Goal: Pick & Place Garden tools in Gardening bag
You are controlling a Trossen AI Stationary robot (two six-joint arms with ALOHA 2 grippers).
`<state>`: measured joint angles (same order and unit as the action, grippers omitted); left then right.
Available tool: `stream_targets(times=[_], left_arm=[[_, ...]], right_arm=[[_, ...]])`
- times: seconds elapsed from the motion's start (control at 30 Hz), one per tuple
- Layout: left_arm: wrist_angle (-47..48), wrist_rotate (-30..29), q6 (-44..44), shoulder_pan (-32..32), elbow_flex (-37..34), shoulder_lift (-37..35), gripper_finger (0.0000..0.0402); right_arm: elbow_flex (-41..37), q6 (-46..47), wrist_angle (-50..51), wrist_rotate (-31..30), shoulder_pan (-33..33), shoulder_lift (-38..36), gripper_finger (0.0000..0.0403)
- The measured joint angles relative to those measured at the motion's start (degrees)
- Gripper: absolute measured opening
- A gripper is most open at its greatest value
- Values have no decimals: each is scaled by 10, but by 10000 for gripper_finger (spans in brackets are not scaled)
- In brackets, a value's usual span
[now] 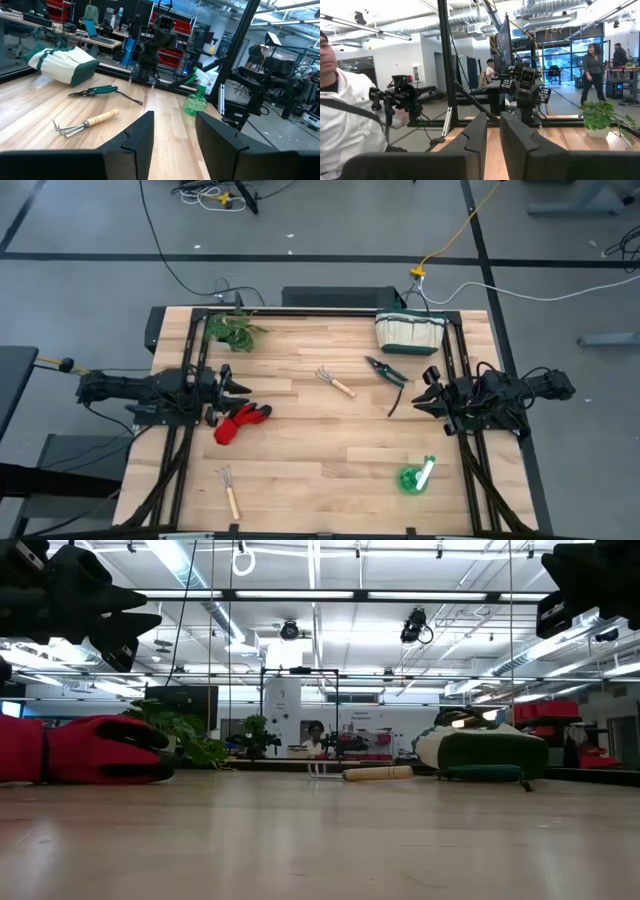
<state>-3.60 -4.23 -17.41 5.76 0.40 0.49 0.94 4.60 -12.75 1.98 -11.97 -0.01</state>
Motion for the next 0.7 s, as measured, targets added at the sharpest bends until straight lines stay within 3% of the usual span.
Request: stream_targets(times=[0.7], left_arm=[[-10,-10,0,0,0,0,151]], right_arm=[[0,0,0,0,0,0,55]])
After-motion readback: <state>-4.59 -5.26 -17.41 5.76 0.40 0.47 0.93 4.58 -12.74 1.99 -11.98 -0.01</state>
